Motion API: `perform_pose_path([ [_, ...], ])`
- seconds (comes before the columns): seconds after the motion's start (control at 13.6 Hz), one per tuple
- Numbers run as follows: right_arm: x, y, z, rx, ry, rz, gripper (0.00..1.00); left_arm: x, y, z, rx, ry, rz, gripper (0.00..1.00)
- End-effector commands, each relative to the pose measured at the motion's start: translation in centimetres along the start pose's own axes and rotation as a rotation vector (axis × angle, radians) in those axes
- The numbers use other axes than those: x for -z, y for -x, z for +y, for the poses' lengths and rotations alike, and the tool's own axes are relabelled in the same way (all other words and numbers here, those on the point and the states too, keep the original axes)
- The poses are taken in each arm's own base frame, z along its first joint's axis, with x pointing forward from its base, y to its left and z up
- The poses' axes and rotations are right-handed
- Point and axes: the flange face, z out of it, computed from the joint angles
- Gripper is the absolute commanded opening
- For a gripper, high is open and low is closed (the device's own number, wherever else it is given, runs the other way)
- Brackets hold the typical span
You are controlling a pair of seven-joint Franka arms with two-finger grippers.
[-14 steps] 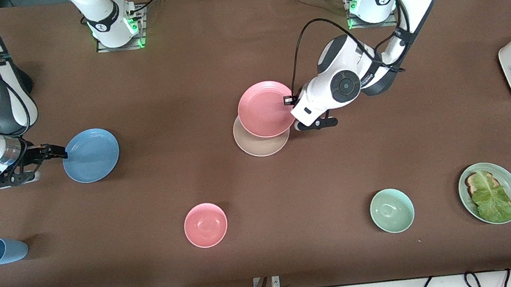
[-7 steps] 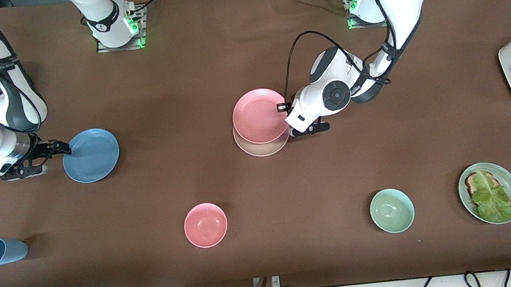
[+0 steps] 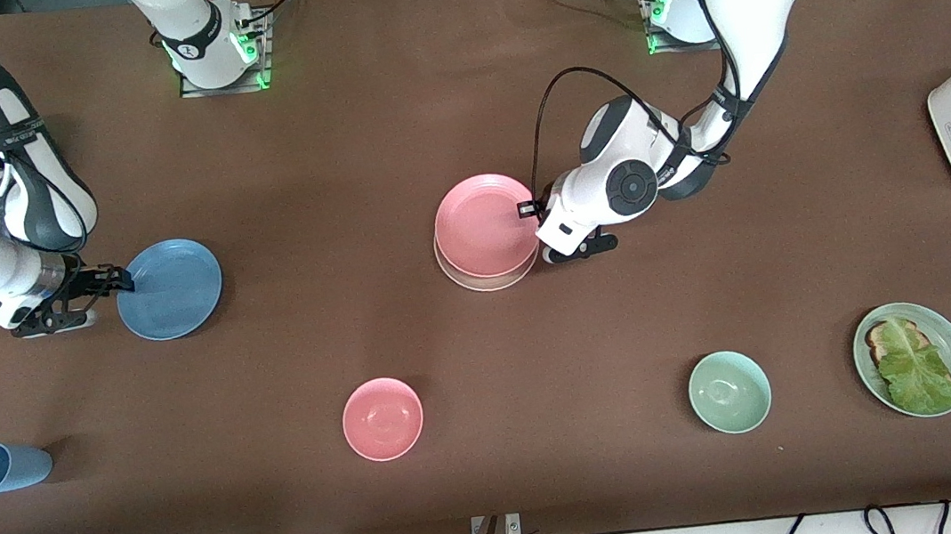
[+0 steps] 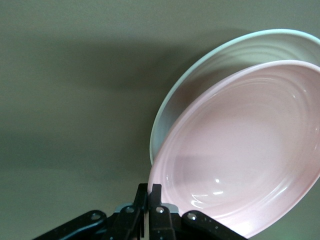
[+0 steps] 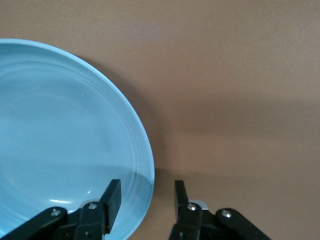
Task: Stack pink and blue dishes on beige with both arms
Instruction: 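Lower the pink plate onto the beige plate and open the left gripper, then withdraw the left gripper while the right gripper grasps the blue plate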
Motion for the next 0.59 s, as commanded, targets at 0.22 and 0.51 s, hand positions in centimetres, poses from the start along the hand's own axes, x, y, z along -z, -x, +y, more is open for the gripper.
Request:
perform_pose_path([
  [0.22, -1.0, 0.1, 0.3, 0.016, 0.004, 0.01, 0.31, 1.8, -2.6, 0.7, 0.084, 0.019, 0.002, 1.0],
  [0.51, -1.0, 0.1, 0.3, 0.013, 0.003, 0.011, 0.1, 9.6, -6.0, -2.4, 0.048, -0.045, -0.038, 1.0],
])
